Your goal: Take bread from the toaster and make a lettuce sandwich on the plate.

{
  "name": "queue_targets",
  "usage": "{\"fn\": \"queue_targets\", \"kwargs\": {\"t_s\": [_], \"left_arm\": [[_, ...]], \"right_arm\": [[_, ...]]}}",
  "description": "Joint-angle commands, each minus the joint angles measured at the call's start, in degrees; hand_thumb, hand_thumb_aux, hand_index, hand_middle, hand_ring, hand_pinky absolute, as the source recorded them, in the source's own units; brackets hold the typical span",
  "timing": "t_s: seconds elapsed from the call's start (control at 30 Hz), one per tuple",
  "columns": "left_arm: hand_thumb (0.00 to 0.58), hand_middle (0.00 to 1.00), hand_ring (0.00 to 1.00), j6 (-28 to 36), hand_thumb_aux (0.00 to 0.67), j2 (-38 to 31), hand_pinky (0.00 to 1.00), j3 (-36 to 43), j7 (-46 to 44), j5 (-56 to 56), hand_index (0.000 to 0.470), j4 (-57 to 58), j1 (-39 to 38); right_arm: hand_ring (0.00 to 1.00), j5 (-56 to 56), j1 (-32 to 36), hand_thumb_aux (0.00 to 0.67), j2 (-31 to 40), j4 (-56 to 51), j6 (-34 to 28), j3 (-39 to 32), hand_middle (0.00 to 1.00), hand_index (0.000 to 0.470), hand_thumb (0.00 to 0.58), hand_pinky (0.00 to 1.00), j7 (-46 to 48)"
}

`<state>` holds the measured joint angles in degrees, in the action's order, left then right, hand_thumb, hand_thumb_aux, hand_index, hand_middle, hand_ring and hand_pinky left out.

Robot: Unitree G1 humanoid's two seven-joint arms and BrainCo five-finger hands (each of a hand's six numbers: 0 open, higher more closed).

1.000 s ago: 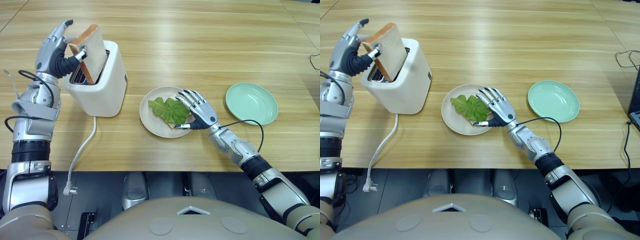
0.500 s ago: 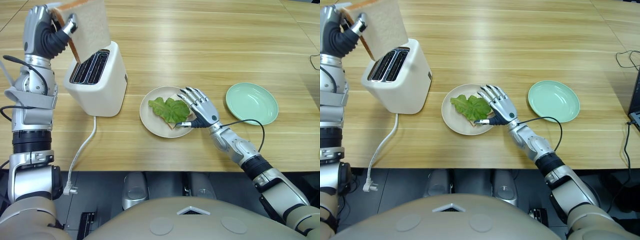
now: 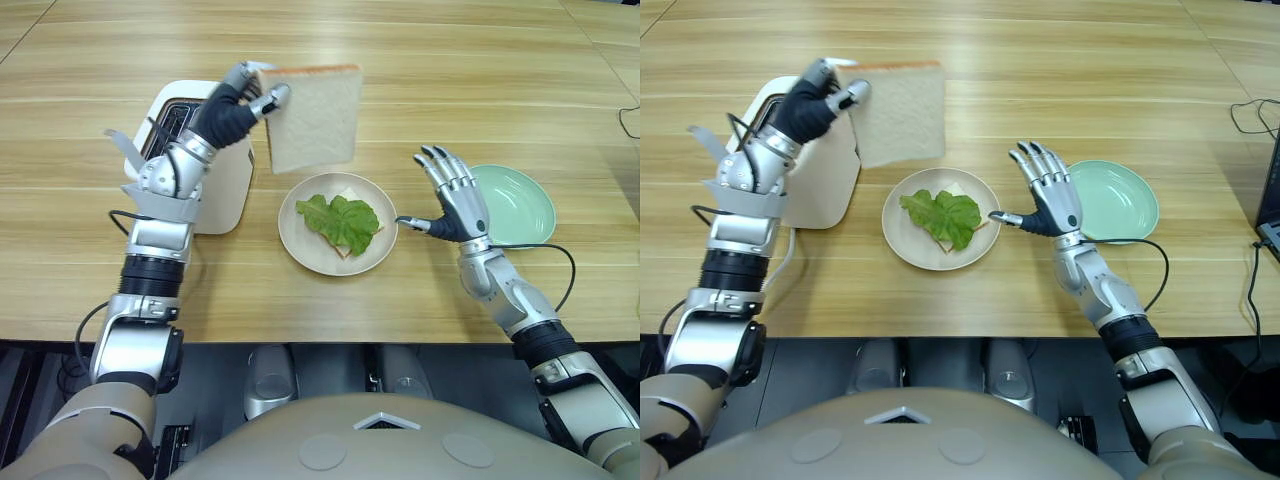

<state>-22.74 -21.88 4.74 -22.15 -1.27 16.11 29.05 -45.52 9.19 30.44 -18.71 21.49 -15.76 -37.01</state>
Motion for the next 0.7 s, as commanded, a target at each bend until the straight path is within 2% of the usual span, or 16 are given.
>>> {"fn": "queue_targets", "kwargs": {"t_s": [0.03,0.27,0.43,0.7], "left_arm": [[0.580,1.00,1.00,0.64,0.670,3.50,1.00,2.06,-1.45,0.22,0.460,5.48,0.38],[0.580,1.00,1.00,-0.60,0.670,7.78,1.00,3.68,-2.29,-1.57,0.460,14.76,0.52],[0.580,1.00,1.00,-3.08,0.670,5.93,1.00,5.03,-10.62,-0.46,0.460,19.28,2.39],[0.580,1.00,1.00,-5.50,0.670,2.08,1.00,5.86,-21.21,-0.42,0.460,25.32,12.31]], "right_arm": [[0.00,2.30,-1.39,0.000,0.76,1.77,0.69,3.25,0.00,0.000,0.000,0.00,0.06],[0.00,2.39,-2.37,0.000,0.39,2.06,1.47,3.83,0.00,0.000,0.000,0.00,0.97],[0.00,2.32,-3.16,0.000,0.25,2.66,2.24,3.96,0.00,0.000,0.000,0.00,1.45],[0.00,2.71,-4.00,0.000,0.44,3.46,4.26,3.86,0.00,0.000,0.000,0.00,2.68]]}}
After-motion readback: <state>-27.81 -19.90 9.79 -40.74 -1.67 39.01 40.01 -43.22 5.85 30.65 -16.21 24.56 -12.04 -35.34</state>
